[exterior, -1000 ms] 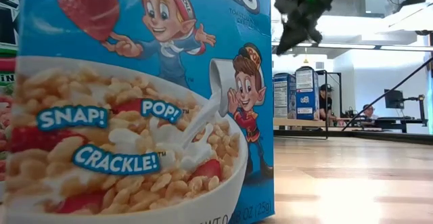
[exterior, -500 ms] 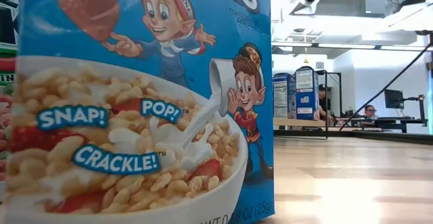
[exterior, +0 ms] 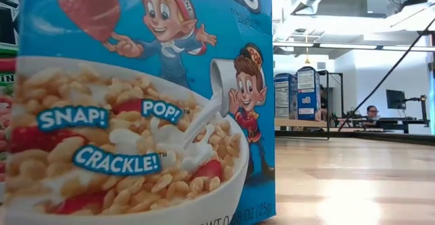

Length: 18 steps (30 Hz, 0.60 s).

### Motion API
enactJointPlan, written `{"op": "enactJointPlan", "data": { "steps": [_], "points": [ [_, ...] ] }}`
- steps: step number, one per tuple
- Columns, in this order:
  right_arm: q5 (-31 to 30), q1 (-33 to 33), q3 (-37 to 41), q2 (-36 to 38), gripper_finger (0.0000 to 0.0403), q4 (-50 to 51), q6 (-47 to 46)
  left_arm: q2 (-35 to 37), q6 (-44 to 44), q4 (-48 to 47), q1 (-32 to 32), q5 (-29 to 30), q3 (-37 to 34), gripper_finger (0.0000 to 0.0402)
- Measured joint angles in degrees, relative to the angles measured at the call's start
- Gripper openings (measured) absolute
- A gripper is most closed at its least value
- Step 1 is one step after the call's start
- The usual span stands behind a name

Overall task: Stack cereal on shelf
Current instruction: Put the light blue cereal box on the shelf aligned with the light blue cereal boxes

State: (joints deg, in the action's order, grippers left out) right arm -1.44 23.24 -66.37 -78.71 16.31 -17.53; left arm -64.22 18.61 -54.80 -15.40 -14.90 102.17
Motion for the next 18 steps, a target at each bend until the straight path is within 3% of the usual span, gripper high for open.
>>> {"op": "enactJointPlan", "data": {
  "steps": [5,10,18],
  "points": [
    [1.4,1.9,-0.2,-6.2,0.0313,-3.1,4.3,-1.4,2.1,2.2,-5.9,6.1,0.0,0.0215],
    [1.5,3.6,-5.5,-14.4,0.0343,-4.6,9.1,-2.8,5.6,2.9,-10.0,13.2,0.0,0.0215],
    [7.6,6.5,-17.4,-28.7,0.0390,-3.5,11.5,-5.0,7.8,5.5,-13.5,16.1,0.0,0.0215]
  ]
}}
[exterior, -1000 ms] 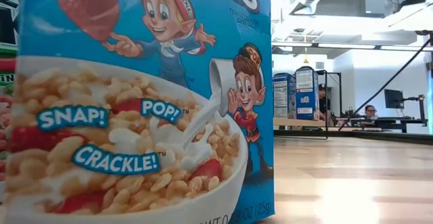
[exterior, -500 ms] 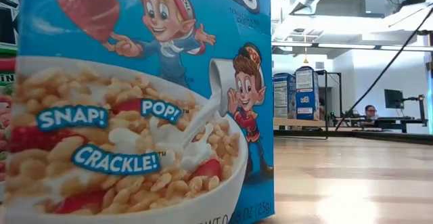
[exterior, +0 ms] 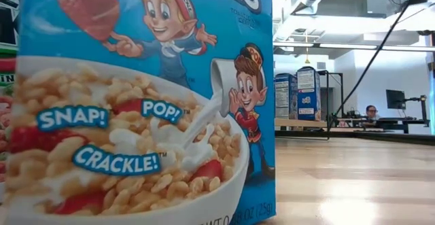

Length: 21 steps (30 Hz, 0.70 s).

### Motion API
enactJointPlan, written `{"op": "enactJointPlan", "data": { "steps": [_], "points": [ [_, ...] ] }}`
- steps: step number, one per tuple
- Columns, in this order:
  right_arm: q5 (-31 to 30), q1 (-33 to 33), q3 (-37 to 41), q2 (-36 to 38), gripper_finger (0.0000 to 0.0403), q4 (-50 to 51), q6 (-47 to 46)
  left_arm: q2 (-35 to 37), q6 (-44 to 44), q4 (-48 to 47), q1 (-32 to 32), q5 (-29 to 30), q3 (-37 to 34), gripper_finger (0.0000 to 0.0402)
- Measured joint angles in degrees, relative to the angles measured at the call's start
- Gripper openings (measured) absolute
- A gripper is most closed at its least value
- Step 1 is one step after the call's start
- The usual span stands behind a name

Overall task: Stack cereal on shelf
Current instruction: Put the light blue cereal box on the shelf aligned with the light blue cereal boxes

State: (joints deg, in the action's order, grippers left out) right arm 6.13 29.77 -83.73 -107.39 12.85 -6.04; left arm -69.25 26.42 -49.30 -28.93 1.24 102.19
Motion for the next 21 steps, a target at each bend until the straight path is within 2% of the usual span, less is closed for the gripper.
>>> {"op": "enactJointPlan", "data": {
  "steps": [5,7,21],
  "points": [
    [0.2,0.4,-6.6,-4.6,0.0391,6.8,0.5,-1.3,0.6,0.3,-2.4,2.4,0.0,0.0215],
    [0.2,0.0,-7.8,-5.1,0.0390,6.3,1.4,-1.6,0.5,0.2,-3.6,3.3,0.0,0.0215],
    [-1.5,-0.3,-7.6,-9.8,0.0388,8.1,0.9,-2.4,1.3,0.4,-8.2,12.4,0.0,0.0215]
  ]
}}
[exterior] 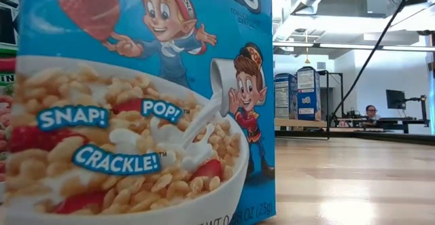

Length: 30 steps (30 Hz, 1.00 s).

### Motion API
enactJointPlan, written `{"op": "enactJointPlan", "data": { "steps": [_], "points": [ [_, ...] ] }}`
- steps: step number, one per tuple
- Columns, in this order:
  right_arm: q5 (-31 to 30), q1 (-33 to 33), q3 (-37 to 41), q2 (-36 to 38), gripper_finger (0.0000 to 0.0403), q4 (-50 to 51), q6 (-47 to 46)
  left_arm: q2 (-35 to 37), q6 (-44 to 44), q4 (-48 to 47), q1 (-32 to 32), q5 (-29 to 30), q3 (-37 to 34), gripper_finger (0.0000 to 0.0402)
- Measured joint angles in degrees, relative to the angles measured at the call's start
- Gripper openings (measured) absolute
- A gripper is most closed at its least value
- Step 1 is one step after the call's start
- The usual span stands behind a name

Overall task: Stack cereal on shelf
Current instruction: Put the light blue cereal box on the shelf aligned with the light blue cereal boxes

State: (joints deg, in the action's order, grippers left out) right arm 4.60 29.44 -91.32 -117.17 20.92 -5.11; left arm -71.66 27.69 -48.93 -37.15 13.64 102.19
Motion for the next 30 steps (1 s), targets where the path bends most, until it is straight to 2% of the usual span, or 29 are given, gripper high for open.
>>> {"op": "enactJointPlan", "data": {
  "steps": [5,12,17,30],
  "points": [
    [-0.7,0.0,0.0,0.1,0.0367,0.3,-0.9,0.0,0.0,0.0,-0.1,0.8,0.0,0.0215],
    [-2.6,-0.3,0.0,0.1,0.0280,3.6,-0.5,0.0,-0.9,0.0,-0.1,3.7,0.0,0.0215],
    [-2.6,-0.4,0.0,0.1,0.0234,4.2,1.3,0.0,-0.9,0.0,-0.1,4.0,0.0,0.0215],
    [-2.0,-0.7,0.0,0.5,0.0181,4.9,3.7,0.0,-0.7,0.0,-0.1,6.6,0.0,0.0215]
  ]
}}
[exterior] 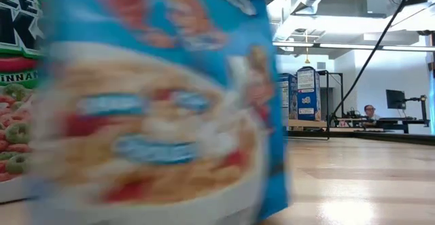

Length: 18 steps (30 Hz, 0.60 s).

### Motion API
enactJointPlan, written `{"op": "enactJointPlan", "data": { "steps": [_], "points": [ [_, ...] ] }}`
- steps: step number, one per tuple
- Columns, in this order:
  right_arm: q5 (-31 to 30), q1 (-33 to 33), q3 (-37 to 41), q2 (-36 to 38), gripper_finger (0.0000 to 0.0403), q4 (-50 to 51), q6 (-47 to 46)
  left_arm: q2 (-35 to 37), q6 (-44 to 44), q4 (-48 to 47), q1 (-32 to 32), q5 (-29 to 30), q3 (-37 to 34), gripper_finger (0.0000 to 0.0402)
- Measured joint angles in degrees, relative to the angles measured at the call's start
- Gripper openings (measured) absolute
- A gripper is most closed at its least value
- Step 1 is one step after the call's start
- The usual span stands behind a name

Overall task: Stack cereal on shelf
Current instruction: Put the light blue cereal box on the shelf aligned with the light blue cereal boxes

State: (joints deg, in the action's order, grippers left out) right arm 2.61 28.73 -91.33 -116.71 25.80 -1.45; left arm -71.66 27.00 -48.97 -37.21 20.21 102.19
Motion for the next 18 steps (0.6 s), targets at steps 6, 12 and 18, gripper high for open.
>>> {"op": "enactJointPlan", "data": {
  "steps": [6,12,18],
  "points": [
    [0.5,-0.9,0.1,4.1,0.0183,5.4,0.5,0.0,0.0,0.0,0.0,0.1,0.0,0.0215],
    [0.5,-3.4,0.0,11.3,0.0182,10.7,2.9,0.0,-0.6,0.0,0.0,0.2,0.0,0.0215],
    [0.6,-7.7,0.0,20.3,0.0183,21.2,5.5,0.0,-2.9,0.0,0.0,1.7,0.0,0.0215]
  ]
}}
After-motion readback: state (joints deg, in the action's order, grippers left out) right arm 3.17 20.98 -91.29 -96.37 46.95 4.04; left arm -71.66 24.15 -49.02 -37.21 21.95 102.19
